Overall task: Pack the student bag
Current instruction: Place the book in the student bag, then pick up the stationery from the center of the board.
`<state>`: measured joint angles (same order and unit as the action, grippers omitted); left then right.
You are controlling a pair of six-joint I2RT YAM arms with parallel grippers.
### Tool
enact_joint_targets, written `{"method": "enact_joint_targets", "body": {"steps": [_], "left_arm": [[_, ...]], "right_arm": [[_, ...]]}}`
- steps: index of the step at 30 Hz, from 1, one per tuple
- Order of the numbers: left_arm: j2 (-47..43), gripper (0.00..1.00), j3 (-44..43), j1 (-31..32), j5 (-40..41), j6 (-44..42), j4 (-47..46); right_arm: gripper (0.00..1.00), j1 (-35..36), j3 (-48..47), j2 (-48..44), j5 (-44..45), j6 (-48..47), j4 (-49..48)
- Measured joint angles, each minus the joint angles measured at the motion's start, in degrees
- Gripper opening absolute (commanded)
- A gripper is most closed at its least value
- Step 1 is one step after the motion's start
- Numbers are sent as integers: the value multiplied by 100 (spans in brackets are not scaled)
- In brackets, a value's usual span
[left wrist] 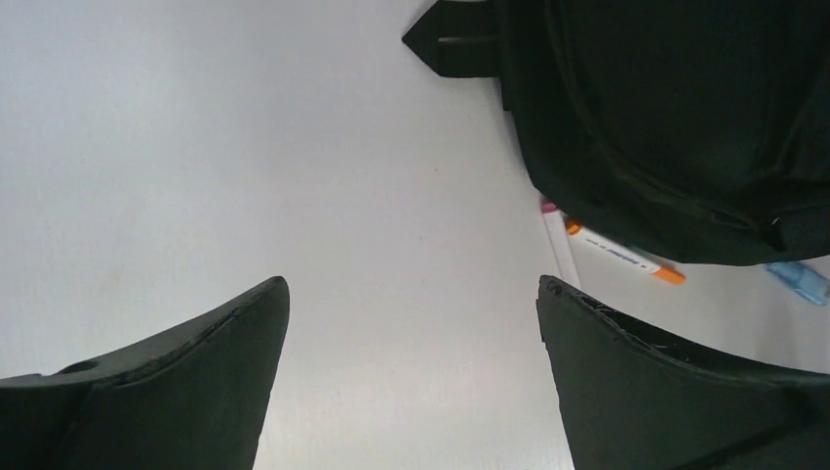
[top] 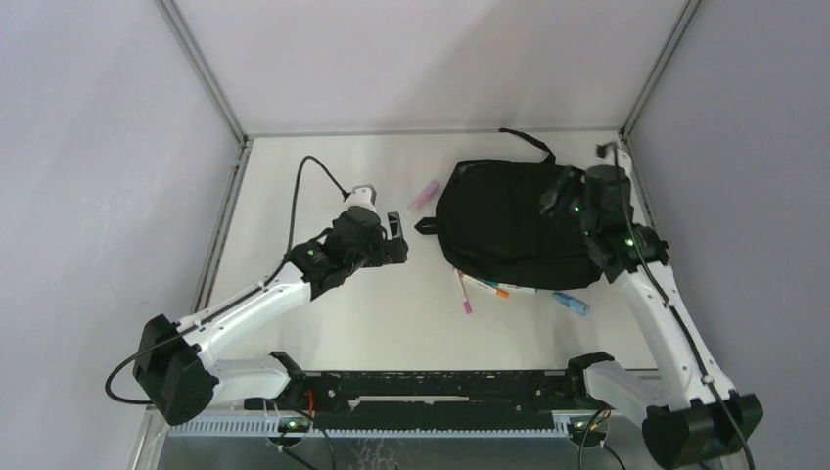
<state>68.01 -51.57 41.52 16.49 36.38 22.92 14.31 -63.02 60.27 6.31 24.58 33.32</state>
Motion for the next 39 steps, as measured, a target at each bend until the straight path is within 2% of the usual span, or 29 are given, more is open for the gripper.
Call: {"method": "enact_joint_targets", "body": {"steps": [5,9,14,17,20,31,39], "left_arm": [[238,100,0,138,-37,15,17],[509,100,-105,197,-260,7,0],[817,100,-229,291,-485,-31,-9],[804,100,-229,313,-511,-35,-37],[704,100,-216,315,-494,-37,-120],[404,100,-216,315,-238,-289,-197],[118,100,-186,315,-55,-616,-170]], "right_arm": [[56,-868,896,-717,708,780,881],[55,-1631,1860,-973,831,1519,1574],[52,-2820,2774,-1340,396,2227,2044],[52,-3449,2903,-1073,61,2514,2140],[52,-3783,2905,-619,-223,2710,2111],[53,-3891,2907,756,-942,3585,1755],[53,-3814,2907,831,-1161,3950,1510]]}}
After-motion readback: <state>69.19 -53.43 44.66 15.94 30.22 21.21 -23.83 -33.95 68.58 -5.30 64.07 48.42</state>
